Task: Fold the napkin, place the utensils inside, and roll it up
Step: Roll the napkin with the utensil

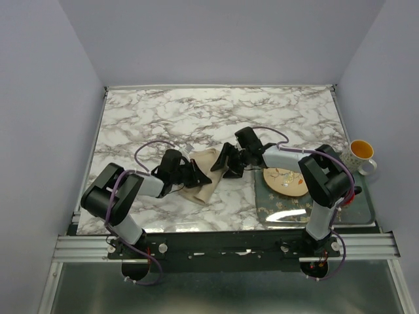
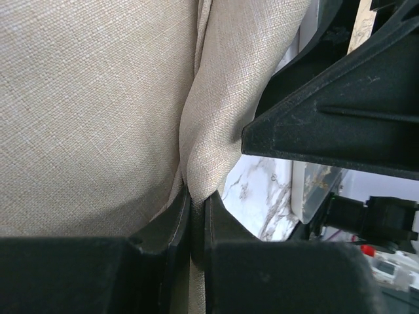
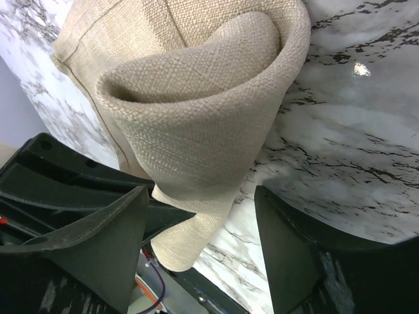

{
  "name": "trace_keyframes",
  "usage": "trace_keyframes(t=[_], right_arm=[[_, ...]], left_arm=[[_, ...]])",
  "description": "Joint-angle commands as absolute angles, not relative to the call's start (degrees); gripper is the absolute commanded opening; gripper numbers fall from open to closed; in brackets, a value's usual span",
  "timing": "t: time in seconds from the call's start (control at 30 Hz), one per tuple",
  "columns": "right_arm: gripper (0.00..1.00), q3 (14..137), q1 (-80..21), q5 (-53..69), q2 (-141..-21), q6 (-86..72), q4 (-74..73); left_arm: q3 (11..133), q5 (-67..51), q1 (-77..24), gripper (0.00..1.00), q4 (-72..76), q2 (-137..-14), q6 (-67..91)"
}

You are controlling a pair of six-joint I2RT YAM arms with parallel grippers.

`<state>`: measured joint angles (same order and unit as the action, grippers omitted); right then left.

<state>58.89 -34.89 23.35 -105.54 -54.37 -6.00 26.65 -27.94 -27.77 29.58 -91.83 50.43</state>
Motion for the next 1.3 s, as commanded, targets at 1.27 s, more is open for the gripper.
trace_keyframes(t=[1.27], right_arm=[[0.70, 52.30, -35.42, 20.39, -106.00, -60.29, 2.37]], left_arm=[[21.62, -43.24, -23.55, 0.00, 52.55, -99.58, 71.01]])
